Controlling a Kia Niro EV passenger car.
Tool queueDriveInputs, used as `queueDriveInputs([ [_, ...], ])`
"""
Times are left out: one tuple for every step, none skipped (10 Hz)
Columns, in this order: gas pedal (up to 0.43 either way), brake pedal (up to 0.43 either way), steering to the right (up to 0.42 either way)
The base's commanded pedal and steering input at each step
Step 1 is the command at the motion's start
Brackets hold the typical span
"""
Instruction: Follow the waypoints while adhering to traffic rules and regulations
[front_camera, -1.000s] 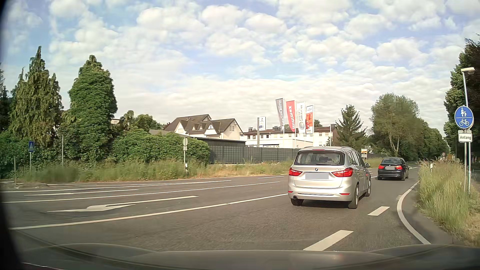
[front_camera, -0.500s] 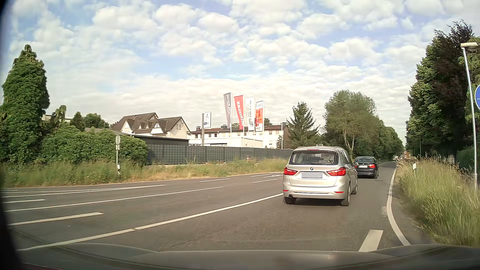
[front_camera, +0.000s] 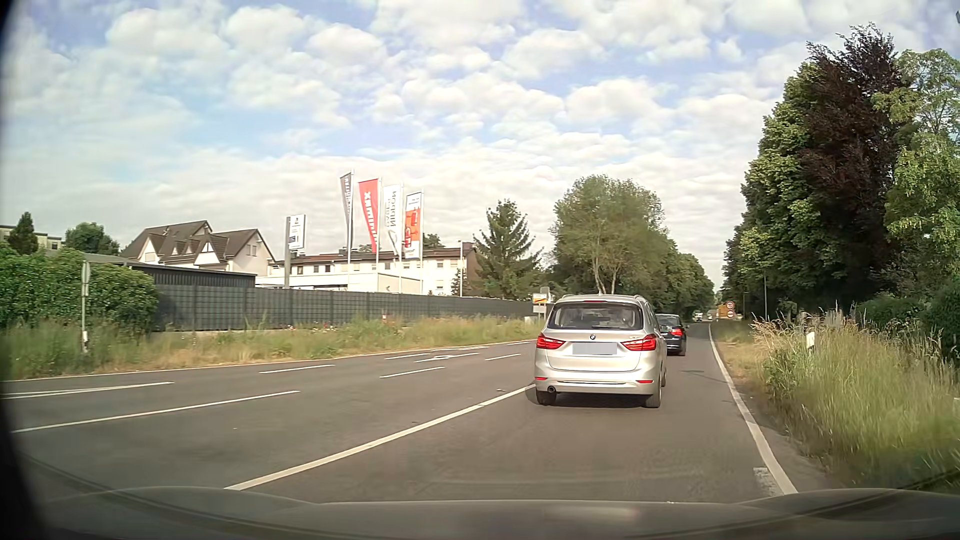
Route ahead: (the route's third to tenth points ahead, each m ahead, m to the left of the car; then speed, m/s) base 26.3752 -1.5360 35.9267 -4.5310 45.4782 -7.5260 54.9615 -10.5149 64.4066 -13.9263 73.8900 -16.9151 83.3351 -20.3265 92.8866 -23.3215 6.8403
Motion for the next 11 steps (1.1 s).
queueDriveInputs([
  [0.209, 0.03, 0.193],
  [0.209, 0.03, 0.18],
  [0.209, 0.03, 0.168],
  [0.22, 0.03, 0.152],
  [0.22, 0.03, 0.138],
  [0.22, 0.03, 0.127],
  [0.22, 0.03, 0.114],
  [0.22, 0.03, 0.1],
  [0.22, 0.03, 0.087],
  [0.22, 0.03, 0.078],
  [0.22, 0.03, 0.068],
])
